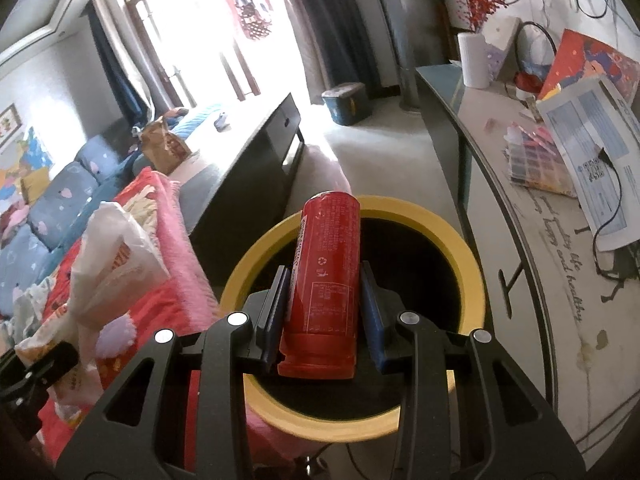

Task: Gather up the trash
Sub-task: 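Carry the white bag and red can over the yellow bin and release both, then move both open tools back over the trash on the bed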

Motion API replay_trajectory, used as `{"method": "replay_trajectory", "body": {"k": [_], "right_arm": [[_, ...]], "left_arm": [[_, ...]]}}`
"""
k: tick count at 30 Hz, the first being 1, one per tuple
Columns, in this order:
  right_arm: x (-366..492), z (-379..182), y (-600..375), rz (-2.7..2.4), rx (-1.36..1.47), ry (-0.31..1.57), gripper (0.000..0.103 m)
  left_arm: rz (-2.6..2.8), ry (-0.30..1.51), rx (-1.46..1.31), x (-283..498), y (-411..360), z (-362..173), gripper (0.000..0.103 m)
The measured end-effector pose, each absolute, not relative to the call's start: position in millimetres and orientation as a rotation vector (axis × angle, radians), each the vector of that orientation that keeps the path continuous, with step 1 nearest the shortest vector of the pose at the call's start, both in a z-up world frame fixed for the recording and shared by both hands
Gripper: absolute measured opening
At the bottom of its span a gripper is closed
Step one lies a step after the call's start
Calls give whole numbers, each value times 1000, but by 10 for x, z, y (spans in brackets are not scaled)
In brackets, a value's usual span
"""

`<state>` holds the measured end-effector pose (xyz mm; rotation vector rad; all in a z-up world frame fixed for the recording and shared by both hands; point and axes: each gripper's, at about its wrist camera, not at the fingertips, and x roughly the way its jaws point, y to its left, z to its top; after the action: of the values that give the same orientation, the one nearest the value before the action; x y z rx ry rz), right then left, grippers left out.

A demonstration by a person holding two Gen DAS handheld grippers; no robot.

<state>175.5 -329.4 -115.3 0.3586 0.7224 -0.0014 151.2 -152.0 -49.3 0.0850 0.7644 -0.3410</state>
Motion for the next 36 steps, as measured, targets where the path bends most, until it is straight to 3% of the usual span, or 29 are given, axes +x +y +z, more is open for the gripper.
{"method": "replay_trajectory", "body": {"k": [15, 18, 19, 20, 21, 25, 29, 36], "right_arm": [[1813, -1268, -3528, -17, 424, 740, 28], [1847, -1291, -3530, 9, 441, 751, 30], [1850, -1300, -3541, 9, 449, 754, 32], [1845, -1305, -3551, 3, 459, 752, 44], [1840, -1309, -3567, -1, 463, 748, 51], [1809, -1267, -3548, -18, 438, 732, 56], [1769, -1205, -3503, -18, 423, 711, 64], [1668, -1026, -3339, 17, 380, 663, 68]], "left_arm": [[-376, 855, 210, 1830, -2022, -690, 35], [-382, 848, 208, 1882, -2046, -697, 42], [-381, 839, 202, 1889, -2044, -690, 52], [-380, 823, 189, 1891, -2027, -668, 62], [-382, 818, 179, 1894, -2025, -652, 64], [-371, 778, 122, 1860, -1909, -556, 81], [-352, 745, 74, 1797, -1768, -474, 89], [-310, 695, 12, 1653, -1495, -350, 90]]}}
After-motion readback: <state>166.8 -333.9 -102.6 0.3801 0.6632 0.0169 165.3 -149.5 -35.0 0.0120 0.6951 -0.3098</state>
